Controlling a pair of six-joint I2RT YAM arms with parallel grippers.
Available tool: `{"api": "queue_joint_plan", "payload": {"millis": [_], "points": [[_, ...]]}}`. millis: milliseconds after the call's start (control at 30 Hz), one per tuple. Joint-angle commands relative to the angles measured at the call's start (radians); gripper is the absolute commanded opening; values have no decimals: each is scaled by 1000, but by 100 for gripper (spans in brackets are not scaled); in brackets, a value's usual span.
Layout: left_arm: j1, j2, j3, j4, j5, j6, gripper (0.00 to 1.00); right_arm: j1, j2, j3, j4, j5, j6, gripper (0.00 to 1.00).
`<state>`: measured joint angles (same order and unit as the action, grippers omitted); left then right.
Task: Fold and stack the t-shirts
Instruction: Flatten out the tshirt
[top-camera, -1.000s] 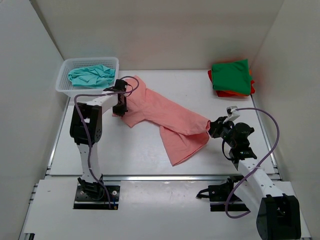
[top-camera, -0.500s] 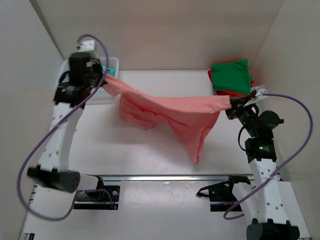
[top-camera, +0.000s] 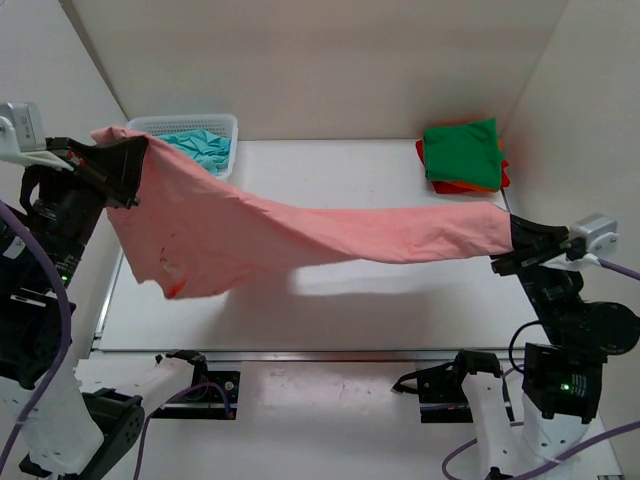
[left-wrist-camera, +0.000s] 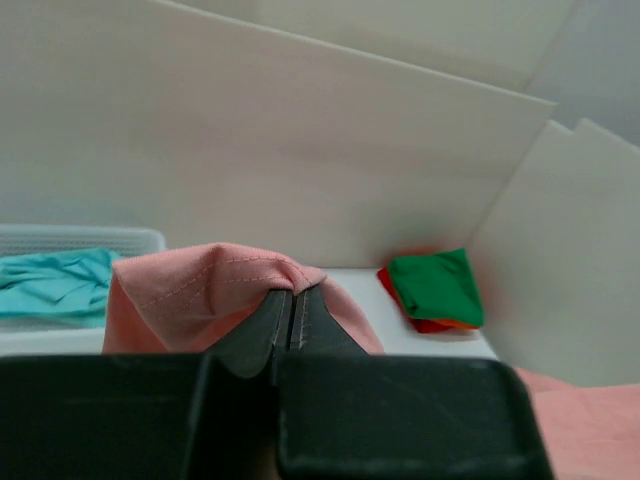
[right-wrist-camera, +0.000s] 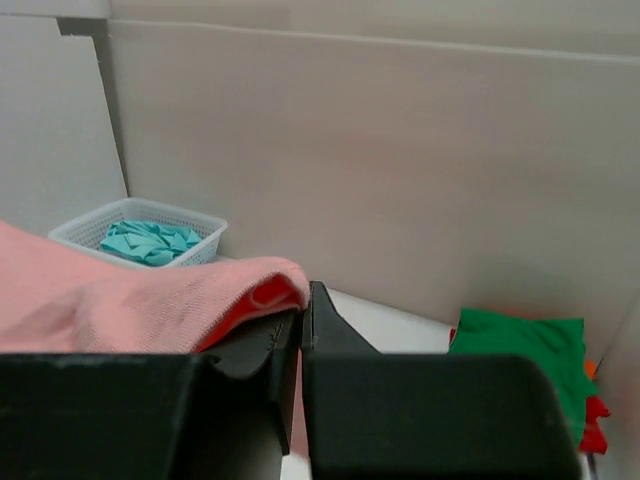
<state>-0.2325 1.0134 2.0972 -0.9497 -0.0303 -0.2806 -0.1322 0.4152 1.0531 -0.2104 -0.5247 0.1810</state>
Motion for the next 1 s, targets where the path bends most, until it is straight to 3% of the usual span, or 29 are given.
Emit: {"api": "queue_joint_plan", "payload": {"millis": [0,167,400,500,667,967], "points": [[10,102,96,-1,119,-55,0,-4,43,106,-52,17,-31,0],[13,200,250,67,176,-92,0,8,94,214,-52,32,-46,0],[45,235,129,230,280,-143,0,19,95,133,-23,54,-58,0],[47,269,187,235,296,-146,0,19,77,108,15,46,-60,0],[65,168,164,357,325,-203,0,8,36,145,52,69,-18,0],[59,76,181,379,389,-321,0,-7,-50,220,5,71,9,0]]}}
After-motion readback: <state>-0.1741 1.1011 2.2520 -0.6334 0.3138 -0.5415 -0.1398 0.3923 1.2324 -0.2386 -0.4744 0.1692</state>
